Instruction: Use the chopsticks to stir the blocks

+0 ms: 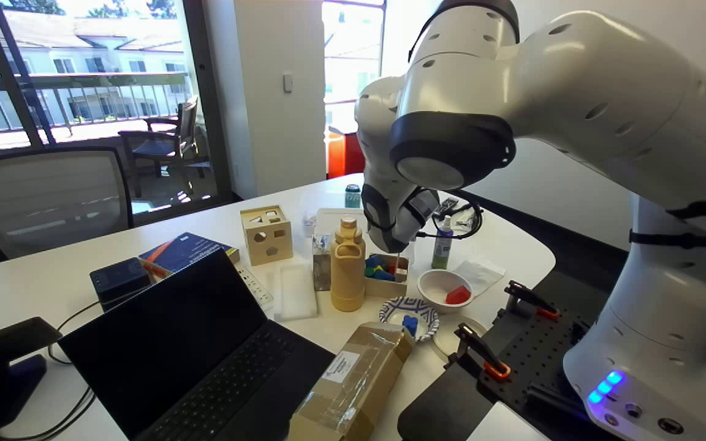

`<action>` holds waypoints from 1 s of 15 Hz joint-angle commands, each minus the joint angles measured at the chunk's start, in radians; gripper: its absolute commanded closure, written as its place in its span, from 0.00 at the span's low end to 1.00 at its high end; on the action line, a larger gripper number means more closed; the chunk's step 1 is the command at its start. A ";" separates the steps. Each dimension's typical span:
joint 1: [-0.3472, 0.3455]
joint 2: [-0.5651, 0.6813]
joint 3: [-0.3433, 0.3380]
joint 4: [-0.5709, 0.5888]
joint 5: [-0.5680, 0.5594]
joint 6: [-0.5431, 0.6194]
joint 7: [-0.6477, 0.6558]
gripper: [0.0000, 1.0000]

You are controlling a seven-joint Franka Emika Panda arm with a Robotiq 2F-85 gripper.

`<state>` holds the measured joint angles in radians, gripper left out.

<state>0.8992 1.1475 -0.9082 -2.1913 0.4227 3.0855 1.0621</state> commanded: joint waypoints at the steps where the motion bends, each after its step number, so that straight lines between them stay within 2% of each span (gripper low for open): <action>1: -0.010 -0.090 0.016 -0.028 -0.042 -0.013 -0.034 0.98; 7: -0.056 -0.122 0.058 -0.007 -0.034 0.060 -0.021 0.98; 15: -0.062 -0.026 0.007 0.038 -0.021 0.041 0.009 0.98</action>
<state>0.8376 1.0894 -0.8801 -2.1687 0.4032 3.1343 1.0596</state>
